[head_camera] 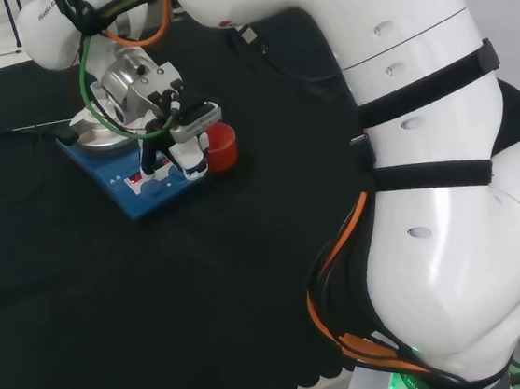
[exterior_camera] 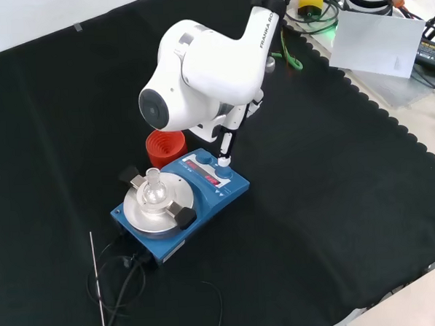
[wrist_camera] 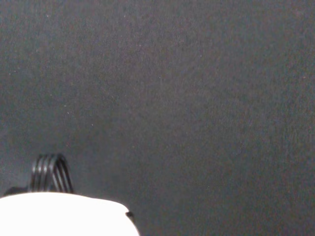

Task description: Turn on the heater.

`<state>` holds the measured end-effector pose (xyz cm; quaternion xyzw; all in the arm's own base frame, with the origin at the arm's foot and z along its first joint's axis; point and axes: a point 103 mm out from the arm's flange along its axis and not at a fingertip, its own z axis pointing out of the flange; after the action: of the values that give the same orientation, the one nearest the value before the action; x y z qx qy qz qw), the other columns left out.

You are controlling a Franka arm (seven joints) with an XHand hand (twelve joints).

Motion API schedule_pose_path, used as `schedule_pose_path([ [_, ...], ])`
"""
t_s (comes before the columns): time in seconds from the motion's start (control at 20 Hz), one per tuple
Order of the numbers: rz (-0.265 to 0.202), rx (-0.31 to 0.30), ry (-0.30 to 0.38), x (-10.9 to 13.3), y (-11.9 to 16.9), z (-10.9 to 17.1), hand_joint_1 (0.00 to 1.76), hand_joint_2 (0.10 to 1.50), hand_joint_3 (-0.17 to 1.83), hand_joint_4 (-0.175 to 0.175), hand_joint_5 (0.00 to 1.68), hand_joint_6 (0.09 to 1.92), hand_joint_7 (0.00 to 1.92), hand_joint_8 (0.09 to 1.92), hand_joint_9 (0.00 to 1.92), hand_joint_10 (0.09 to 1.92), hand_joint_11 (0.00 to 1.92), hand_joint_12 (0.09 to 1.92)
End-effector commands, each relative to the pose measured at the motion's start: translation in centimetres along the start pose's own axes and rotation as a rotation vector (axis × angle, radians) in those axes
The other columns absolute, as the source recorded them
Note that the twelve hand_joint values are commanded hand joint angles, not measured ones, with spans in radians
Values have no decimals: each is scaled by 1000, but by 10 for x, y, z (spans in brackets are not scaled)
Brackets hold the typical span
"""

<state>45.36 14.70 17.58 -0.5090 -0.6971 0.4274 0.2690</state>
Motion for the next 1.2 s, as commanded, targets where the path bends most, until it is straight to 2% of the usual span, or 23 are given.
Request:
schedule_pose_path([
  [0.05,1,19,-5,2,4,-1,1602,410,1480,18,47,87,1753,1779,1920,1681,1846,1634],
  [1.2,-4,50,-7,3,15,-1,1598,407,1484,12,80,87,1755,1769,1920,1673,1844,1632],
])
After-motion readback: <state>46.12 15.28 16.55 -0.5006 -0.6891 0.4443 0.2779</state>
